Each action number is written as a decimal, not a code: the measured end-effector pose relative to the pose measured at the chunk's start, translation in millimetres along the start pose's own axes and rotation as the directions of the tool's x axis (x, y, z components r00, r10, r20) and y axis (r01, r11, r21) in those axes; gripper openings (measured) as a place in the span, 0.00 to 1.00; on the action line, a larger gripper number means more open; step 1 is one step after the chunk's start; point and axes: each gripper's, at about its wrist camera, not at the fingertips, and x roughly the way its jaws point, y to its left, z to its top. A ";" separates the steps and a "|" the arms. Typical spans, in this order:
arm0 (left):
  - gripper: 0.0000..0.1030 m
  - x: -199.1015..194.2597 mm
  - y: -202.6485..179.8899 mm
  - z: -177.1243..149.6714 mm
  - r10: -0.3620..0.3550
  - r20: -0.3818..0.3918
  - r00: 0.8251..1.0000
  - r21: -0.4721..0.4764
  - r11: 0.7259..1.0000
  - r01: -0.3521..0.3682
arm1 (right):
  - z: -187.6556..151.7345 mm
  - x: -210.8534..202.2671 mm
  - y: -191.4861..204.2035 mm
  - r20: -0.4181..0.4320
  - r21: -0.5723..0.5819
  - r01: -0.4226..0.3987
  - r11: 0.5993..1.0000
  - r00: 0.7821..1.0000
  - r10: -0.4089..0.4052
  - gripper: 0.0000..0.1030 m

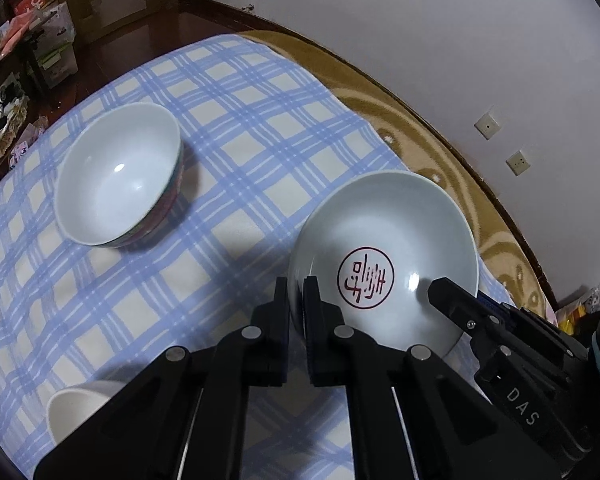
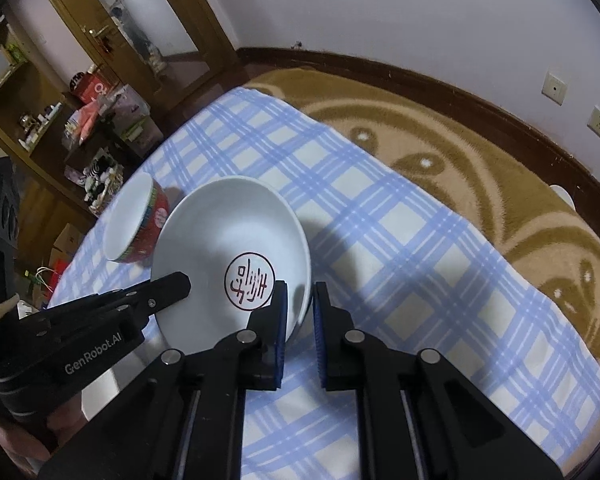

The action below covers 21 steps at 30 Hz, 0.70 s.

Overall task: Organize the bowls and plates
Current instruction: 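Lift the red-character bowl off the cloth with both tools, then carry the red-character bowl with both tools toward the large white bowl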

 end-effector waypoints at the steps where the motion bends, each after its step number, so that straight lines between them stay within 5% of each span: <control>1: 0.08 -3.6 0.5 -1.0 0.010 -0.013 1.000 0.000 1.000 -0.010 | -1.2 -4.4 3.4 0.005 -0.001 -0.006 1.000 1.000 0.006 0.13; 21: 0.11 -88.1 33.2 -45.5 0.093 0.071 0.993 -0.043 0.995 -0.091 | -28.2 -62.5 68.8 0.067 -0.135 -0.084 0.987 0.993 0.093 0.13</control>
